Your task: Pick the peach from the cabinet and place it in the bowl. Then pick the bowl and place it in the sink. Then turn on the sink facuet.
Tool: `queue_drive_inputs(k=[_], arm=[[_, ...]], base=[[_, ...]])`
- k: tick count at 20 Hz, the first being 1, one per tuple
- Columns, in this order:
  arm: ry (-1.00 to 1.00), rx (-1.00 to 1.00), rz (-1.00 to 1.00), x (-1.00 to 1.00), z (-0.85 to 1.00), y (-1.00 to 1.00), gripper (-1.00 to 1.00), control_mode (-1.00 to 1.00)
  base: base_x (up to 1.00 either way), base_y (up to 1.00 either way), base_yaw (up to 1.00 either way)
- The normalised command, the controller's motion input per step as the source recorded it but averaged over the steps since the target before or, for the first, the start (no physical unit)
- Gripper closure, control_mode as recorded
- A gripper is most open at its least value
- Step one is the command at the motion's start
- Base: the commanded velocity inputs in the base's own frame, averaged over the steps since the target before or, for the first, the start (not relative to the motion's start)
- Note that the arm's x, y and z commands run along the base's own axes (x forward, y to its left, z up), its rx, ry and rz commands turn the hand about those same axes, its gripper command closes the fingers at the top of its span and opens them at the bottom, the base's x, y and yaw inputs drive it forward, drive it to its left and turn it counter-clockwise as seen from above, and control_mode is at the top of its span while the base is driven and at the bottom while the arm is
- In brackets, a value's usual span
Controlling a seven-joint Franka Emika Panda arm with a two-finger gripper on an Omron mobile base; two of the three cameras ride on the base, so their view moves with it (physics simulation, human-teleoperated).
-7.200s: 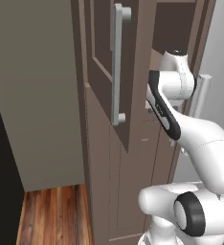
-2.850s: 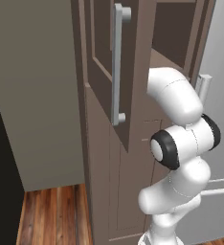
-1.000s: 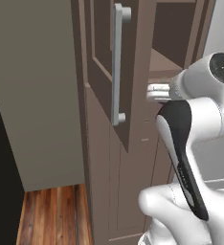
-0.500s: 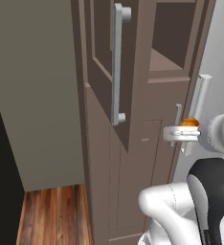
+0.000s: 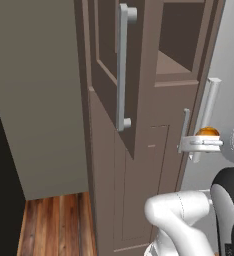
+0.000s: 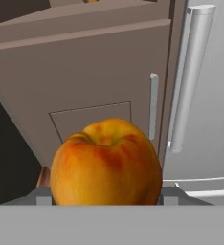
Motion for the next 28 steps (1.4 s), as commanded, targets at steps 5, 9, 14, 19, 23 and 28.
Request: queue_drive_inputs(k=[5,9,14,19,23,28], arm=[[0.0,0.0,0.0,0.0,0.0,0.0,1.0,-1.0],[0.0,0.0,0.0,0.0,0.0,0.0,1.0,-1.0],[0.0,0.0,0.0,0.0,0.0,0.0,1.0,1.0],[0.0,0.0,0.0,0.0,0.0,0.0,1.0,1.0],[0.0,0.0,0.0,0.0,0.0,0.0,1.0,1.0],[0.0,0.0,0.0,0.0,0.0,0.0,1.0,1.0]], base=[[0.0,0.0,0.0],[0.0,0.0,0.0],[0.0,0.0,0.0],[-0.6,-0.05,0.0],[-0.88,-0.01,-0.04],[-0.48,-0.02,-0.19]])
